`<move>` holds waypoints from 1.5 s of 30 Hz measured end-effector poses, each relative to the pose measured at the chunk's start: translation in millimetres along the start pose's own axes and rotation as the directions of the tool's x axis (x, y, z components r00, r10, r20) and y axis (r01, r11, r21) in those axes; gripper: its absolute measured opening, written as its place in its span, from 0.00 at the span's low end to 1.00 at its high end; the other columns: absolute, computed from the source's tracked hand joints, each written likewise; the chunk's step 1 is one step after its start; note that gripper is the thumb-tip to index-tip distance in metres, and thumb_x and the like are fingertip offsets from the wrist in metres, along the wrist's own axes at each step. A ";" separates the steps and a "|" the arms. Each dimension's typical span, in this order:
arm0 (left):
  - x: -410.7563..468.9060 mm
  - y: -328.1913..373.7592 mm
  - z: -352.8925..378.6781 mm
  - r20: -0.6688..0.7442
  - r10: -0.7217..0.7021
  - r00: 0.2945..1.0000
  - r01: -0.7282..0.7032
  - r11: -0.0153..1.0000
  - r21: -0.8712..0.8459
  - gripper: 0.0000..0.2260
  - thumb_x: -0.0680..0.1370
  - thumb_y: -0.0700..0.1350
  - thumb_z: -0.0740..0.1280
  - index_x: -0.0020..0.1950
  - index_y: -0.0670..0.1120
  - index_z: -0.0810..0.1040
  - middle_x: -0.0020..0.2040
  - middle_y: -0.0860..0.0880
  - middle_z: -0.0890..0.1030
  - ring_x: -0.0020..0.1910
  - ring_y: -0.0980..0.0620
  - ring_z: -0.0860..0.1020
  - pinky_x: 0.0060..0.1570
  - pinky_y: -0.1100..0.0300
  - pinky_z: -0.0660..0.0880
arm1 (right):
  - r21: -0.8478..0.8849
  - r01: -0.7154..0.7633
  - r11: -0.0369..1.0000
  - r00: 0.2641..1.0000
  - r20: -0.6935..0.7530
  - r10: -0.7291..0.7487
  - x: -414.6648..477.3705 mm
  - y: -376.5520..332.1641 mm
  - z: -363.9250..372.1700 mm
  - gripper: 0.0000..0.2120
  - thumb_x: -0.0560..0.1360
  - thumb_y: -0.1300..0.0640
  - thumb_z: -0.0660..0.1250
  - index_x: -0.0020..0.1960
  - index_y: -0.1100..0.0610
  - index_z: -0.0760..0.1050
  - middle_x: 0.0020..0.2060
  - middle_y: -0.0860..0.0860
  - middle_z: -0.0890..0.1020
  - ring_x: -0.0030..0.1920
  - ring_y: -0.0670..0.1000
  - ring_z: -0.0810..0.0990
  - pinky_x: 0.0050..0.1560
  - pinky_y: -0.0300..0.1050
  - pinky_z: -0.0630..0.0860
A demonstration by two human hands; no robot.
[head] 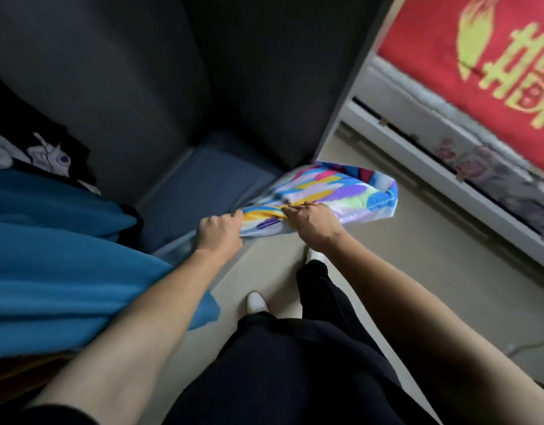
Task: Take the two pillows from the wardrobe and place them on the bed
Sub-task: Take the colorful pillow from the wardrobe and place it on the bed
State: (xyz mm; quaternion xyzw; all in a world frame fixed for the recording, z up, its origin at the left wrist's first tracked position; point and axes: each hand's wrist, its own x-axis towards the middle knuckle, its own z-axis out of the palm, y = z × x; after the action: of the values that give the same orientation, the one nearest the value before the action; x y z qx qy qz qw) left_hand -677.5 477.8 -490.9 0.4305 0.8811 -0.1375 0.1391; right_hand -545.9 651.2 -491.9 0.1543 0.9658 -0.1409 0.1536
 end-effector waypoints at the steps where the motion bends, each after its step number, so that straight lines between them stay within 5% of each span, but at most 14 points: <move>1: -3.9 3.0 -6.5 -0.010 0.018 1.000 -0.018 1.000 -0.007 0.13 0.72 0.44 0.67 0.55 0.49 0.74 0.47 0.45 0.84 0.47 0.40 0.83 0.43 0.55 0.75 | 0.004 -0.033 0.999 0.999 -0.003 0.033 -10.7 -1.2 -6.8 0.15 0.81 0.55 0.57 0.66 0.51 0.73 0.57 0.54 0.83 0.59 0.59 0.80 0.56 0.51 0.74; 6: -5.8 37.5 -41.1 -0.029 0.165 0.986 -0.164 0.986 0.026 0.14 0.71 0.46 0.66 0.57 0.48 0.76 0.49 0.44 0.84 0.50 0.41 0.83 0.46 0.55 0.76 | 0.091 -0.198 0.976 0.978 -0.052 0.203 -64.3 10.2 -40.8 0.19 0.79 0.57 0.57 0.68 0.51 0.76 0.57 0.58 0.83 0.58 0.61 0.81 0.56 0.51 0.76; 12: -3.4 77.6 -79.8 -0.075 0.271 0.960 -0.268 0.962 0.042 0.13 0.72 0.47 0.65 0.55 0.49 0.76 0.49 0.45 0.84 0.49 0.41 0.82 0.44 0.55 0.75 | 0.019 -0.241 0.970 0.966 -0.093 0.242 -105.5 42.0 -75.5 0.18 0.78 0.55 0.59 0.66 0.49 0.76 0.57 0.56 0.84 0.58 0.59 0.82 0.56 0.52 0.78; 17: 8.5 137.8 -120.9 -0.123 0.300 0.946 -0.299 0.954 0.031 0.12 0.72 0.46 0.65 0.56 0.50 0.75 0.50 0.45 0.83 0.50 0.41 0.82 0.43 0.54 0.73 | -0.157 -0.234 0.959 0.967 -0.140 0.213 -148.0 94.8 -112.4 0.13 0.78 0.55 0.58 0.60 0.49 0.76 0.52 0.52 0.85 0.53 0.58 0.84 0.43 0.47 0.73; 22: 31.4 229.3 -179.0 -0.236 0.382 0.893 -0.379 0.923 0.059 0.14 0.70 0.45 0.65 0.56 0.51 0.75 0.50 0.46 0.84 0.50 0.40 0.82 0.42 0.55 0.72 | -0.116 -0.355 0.928 0.919 -0.226 0.323 -208.6 175.8 -130.5 0.11 0.78 0.55 0.59 0.59 0.49 0.73 0.52 0.48 0.84 0.51 0.57 0.83 0.38 0.47 0.67; 30: 66.0 416.4 -289.0 -0.486 0.496 0.719 -0.514 0.851 0.109 0.15 0.70 0.47 0.64 0.56 0.53 0.77 0.46 0.47 0.85 0.45 0.41 0.82 0.36 0.56 0.66 | 0.100 -0.583 0.806 0.665 -0.511 0.545 -303.9 340.2 -176.0 0.20 0.78 0.56 0.59 0.69 0.43 0.70 0.61 0.45 0.81 0.56 0.56 0.81 0.48 0.48 0.76; 38: 152.7 478.0 -372.5 -0.670 0.420 0.613 -0.558 0.830 0.009 0.15 0.70 0.50 0.66 0.56 0.57 0.80 0.39 0.50 0.84 0.37 0.43 0.81 0.33 0.57 0.69 | 0.149 -0.583 0.799 0.381 -0.818 0.431 -270.2 439.4 -241.7 0.17 0.78 0.51 0.61 0.66 0.49 0.74 0.59 0.48 0.81 0.61 0.55 0.77 0.59 0.55 0.67; 42: 224.9 482.6 -405.4 -0.681 0.392 0.619 -0.545 0.839 -0.012 0.09 0.71 0.51 0.65 0.50 0.54 0.79 0.34 0.50 0.82 0.34 0.44 0.79 0.30 0.58 0.68 | 0.053 -0.542 0.838 0.490 -0.791 0.367 -222.2 492.3 -278.5 0.24 0.77 0.45 0.61 0.70 0.51 0.70 0.62 0.49 0.78 0.64 0.55 0.74 0.63 0.56 0.66; 45: 286.0 483.3 -429.7 -0.662 0.417 0.623 -0.555 0.832 0.002 0.10 0.71 0.46 0.63 0.50 0.53 0.78 0.35 0.50 0.82 0.34 0.45 0.79 0.31 0.57 0.72 | -0.038 -0.570 0.821 0.564 -0.744 0.358 -179.6 537.0 -309.6 0.23 0.74 0.51 0.68 0.68 0.52 0.73 0.58 0.49 0.81 0.59 0.57 0.79 0.59 0.56 0.69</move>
State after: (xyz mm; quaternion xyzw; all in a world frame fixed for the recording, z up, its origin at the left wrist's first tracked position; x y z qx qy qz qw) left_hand -515.8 1125.3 -257.3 0.6572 0.7328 0.1503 -0.0929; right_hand -278.4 1194.4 -268.9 0.4241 0.8811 0.1105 -0.1778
